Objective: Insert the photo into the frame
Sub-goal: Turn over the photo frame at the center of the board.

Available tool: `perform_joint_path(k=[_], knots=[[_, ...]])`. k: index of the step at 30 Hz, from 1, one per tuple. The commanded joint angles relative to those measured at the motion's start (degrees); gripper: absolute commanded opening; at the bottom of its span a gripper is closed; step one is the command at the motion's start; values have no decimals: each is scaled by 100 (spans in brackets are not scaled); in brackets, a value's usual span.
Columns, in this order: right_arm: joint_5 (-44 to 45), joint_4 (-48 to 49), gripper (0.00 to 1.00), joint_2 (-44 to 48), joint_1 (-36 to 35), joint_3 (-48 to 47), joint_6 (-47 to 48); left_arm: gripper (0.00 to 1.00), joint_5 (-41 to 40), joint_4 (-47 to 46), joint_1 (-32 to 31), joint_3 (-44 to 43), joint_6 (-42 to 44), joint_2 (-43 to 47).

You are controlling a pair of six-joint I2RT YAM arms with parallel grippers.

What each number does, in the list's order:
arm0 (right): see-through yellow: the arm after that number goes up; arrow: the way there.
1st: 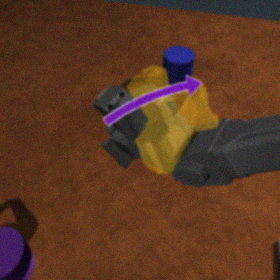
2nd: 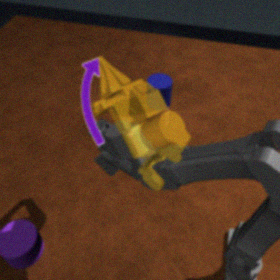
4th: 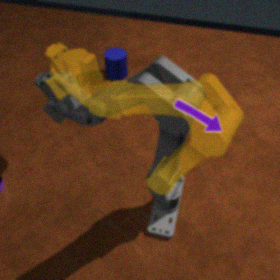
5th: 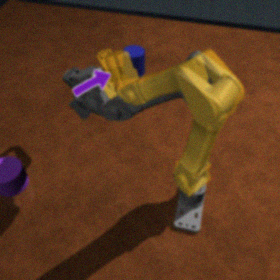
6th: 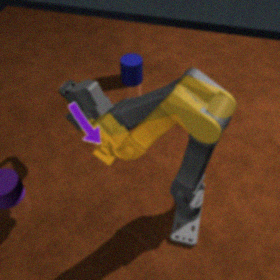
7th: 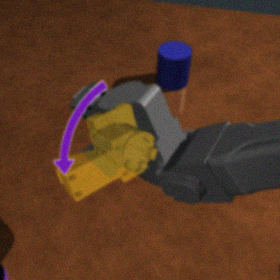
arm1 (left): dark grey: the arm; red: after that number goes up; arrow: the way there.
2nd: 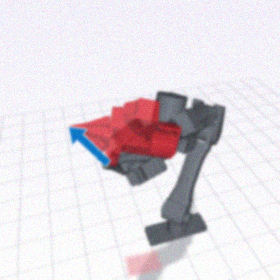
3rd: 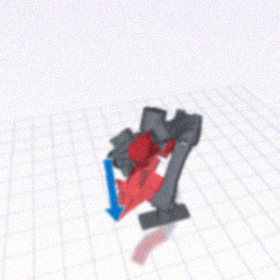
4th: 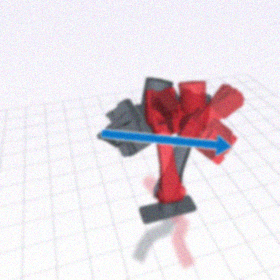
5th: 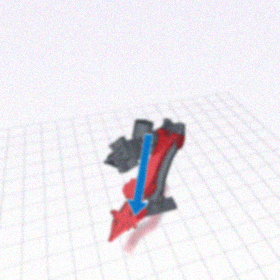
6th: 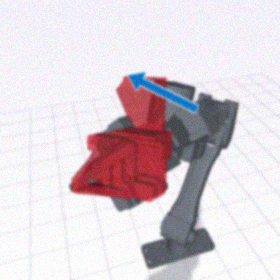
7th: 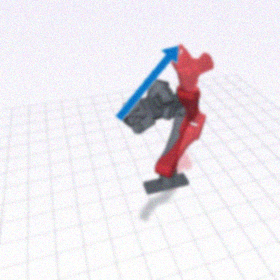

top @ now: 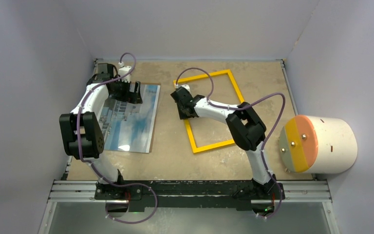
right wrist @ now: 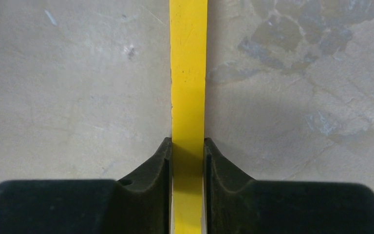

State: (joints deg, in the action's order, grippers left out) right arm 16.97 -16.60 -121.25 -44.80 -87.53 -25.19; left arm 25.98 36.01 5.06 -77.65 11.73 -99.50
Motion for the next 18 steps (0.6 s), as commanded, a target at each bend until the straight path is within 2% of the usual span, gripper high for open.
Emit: perform_joint_path(k=[1,4,8,14,18], knots=[[-24,-653,6,-37,-157,-906,-628,100,202,105,-14,-173,68,164],[-82,-861,0,84,-249,-1538,-1037,100,242,181,-6,-219,83,106],[-410,-1056,0,304,-302,-2248,-1528,100,375,353,-5,-320,128,84],[-1537,-1069,0,480,-293,-3190,-2310,100,487,580,-5,-603,54,132],[-2022,-672,0,625,-284,-3517,-2758,100,324,516,21,-721,-139,147]])
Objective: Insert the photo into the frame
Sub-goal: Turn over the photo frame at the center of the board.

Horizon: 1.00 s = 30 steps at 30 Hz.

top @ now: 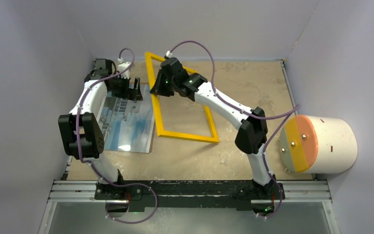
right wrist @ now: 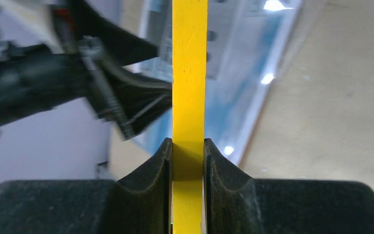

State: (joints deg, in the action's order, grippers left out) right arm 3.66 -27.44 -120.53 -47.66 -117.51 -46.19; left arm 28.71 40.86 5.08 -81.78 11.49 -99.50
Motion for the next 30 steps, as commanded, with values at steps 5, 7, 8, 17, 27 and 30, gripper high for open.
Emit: perform_joint_path(k=[5,7,8,17,27,30], knots=[[-994,964,0,789,20,-627,-1171,100,272,141,28,-389,-129,210],[-1075,1172,0,896,50,-561,-1409,100,354,153,28,-419,-145,265],[-1130,1322,0,961,64,-489,-1521,100,379,177,28,-451,-153,298],[-2154,3468,0,1508,511,1103,-3145,100,654,239,145,-922,-551,434],[-3034,5461,0,1787,1048,2703,-4455,100,1075,-13,221,-1082,-929,643],[-3155,5736,0,1922,1157,3111,-4530,100,1281,-150,192,-1087,-1090,648]])
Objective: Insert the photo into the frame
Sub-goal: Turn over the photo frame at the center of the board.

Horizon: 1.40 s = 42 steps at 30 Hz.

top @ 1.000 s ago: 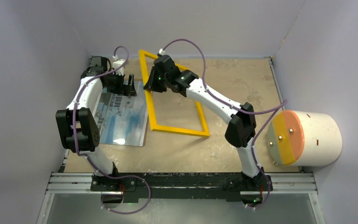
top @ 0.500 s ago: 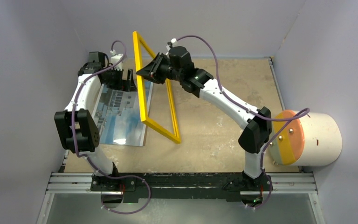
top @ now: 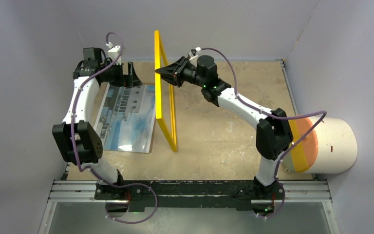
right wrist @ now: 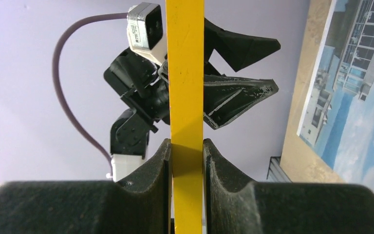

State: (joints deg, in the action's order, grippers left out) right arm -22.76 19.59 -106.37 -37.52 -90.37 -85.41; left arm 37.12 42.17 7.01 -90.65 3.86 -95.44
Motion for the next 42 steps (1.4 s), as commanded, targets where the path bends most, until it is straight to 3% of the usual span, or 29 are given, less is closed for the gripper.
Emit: perform_joint_path(k=[1,6,9,12,16,20,24,28,33,42], knots=[[-563,1071,0,555,181,493,-602,100,473,-322,-36,-229,-340,237],[-833,1193,0,781,405,937,-542,100,458,-385,-375,-814,-654,123],[-1037,1238,15,878,540,1157,-513,100,326,-411,-787,-1255,-700,12],[-1213,1175,44,981,642,1304,-360,100,-7,-452,-1289,-1563,-657,-156],[-1264,523,59,1252,857,1355,125,100,-198,-331,-1701,-2065,-668,-574],[-1373,-312,67,1447,1192,1167,732,100,-372,-319,-2024,-2429,-670,-875],[-1498,-1090,70,1542,1431,862,1339,100,-542,-168,-2231,-2779,-632,-1176],[-1358,-2604,69,1458,1549,227,2407,100,-728,-157,-2239,-2621,-577,-1168],[-775,-4285,65,1158,1581,-368,3650,100,-1514,-288,-2230,-1514,-9,-841],[383,-5326,63,1120,1585,-519,4641,100,-2669,-1215,-2203,816,844,-476]])
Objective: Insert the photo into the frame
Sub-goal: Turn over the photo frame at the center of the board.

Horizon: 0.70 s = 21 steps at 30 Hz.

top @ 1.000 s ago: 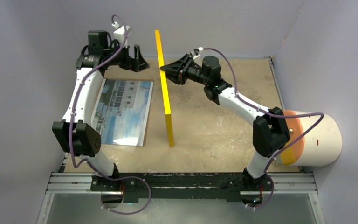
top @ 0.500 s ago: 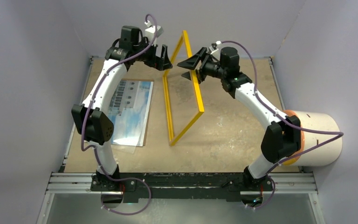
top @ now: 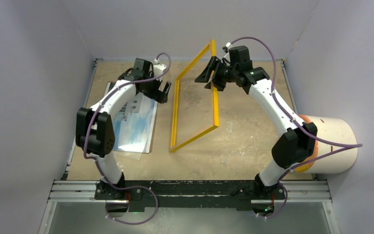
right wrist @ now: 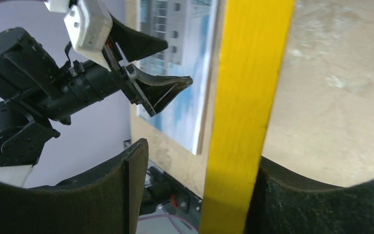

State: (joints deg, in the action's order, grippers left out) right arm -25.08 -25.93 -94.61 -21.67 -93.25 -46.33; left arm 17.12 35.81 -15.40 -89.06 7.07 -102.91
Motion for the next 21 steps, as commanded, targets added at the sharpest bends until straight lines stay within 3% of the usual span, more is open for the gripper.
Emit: perform_joint_path(k=[1,8,21], knots=[[669,-820,63,-31,1,-175,778,100,-721,-699,37,852,560,259],[911,-839,61,59,5,317,1039,100,-1101,-1427,-42,1692,804,-35],[1512,-795,62,-83,115,852,1353,100,-1459,-1799,-244,2120,1069,-350]])
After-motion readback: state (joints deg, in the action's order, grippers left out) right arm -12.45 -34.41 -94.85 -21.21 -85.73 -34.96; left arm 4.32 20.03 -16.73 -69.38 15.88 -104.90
